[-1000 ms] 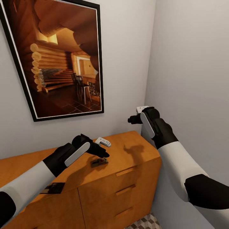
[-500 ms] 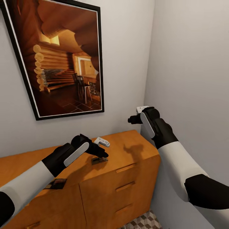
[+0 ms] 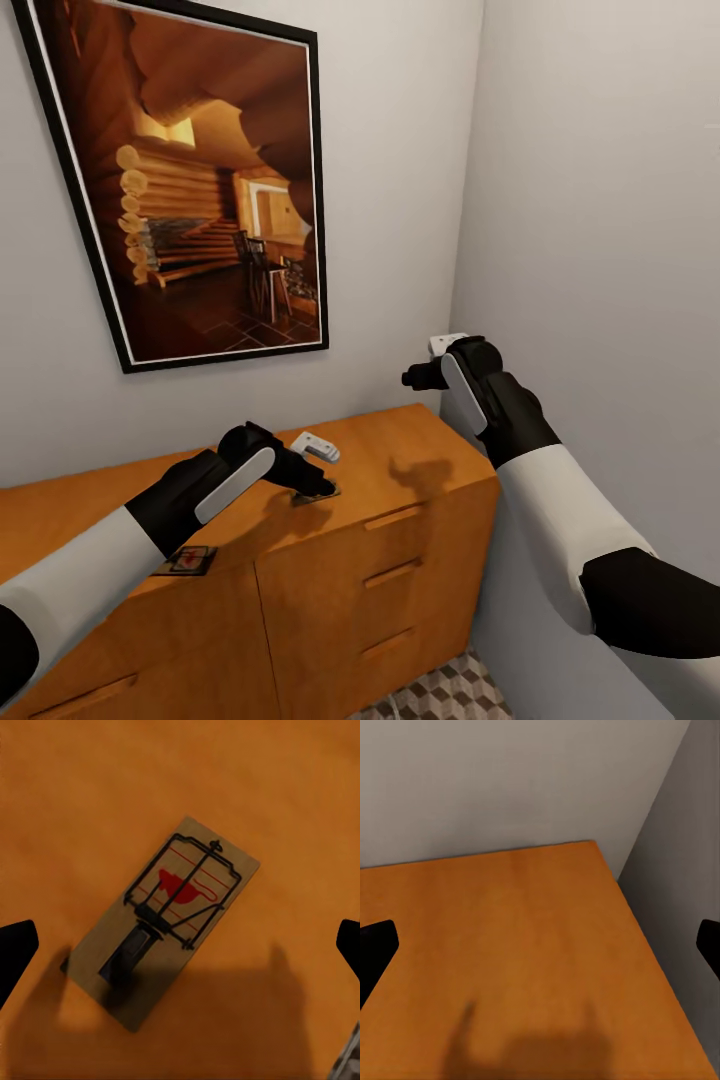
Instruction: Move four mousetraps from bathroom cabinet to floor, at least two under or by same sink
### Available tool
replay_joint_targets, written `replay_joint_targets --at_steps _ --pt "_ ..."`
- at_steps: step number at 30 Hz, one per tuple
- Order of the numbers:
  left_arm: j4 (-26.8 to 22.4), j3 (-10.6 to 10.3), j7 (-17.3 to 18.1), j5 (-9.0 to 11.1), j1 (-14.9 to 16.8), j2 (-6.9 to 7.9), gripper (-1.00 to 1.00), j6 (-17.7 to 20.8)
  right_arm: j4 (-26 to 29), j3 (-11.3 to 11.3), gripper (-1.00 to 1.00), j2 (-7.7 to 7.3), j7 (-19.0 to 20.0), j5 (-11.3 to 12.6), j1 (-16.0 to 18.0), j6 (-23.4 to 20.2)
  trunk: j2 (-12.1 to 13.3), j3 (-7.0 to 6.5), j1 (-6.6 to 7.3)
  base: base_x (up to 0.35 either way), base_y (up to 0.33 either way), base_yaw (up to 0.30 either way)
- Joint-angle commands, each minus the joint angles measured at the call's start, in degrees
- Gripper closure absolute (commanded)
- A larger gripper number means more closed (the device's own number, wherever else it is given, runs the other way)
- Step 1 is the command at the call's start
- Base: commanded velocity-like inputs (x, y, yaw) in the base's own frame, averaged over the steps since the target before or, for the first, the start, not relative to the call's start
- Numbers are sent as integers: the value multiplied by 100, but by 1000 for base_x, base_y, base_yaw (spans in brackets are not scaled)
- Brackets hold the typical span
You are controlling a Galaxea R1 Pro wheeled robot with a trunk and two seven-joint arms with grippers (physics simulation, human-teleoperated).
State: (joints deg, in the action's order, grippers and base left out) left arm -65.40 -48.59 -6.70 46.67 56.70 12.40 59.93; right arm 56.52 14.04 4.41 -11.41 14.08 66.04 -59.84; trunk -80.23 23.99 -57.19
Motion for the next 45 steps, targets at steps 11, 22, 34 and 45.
replay_joint_targets --at_steps 11,22,34,45 --pt "22 -223 -60 58 8 -3 -100 7 0 11 -100 -1 -55 60 6 -16 -4 7 0 -5 0 0" --pt "45 -214 -60 51 8 -9 -100 7 -103 11 -100 -1 -59 56 6 -16 -4 7 0 0 0 0" --pt "69 -246 -64 15 8 -28 -100 7 -202 4 -100 -1 -63 36 6 -16 -4 7 0 37 0 0" --pt "61 -269 -66 -10 8 -27 -100 7 -211 2 -100 -1 -55 19 6 -16 -4 7 0 27 0 0"
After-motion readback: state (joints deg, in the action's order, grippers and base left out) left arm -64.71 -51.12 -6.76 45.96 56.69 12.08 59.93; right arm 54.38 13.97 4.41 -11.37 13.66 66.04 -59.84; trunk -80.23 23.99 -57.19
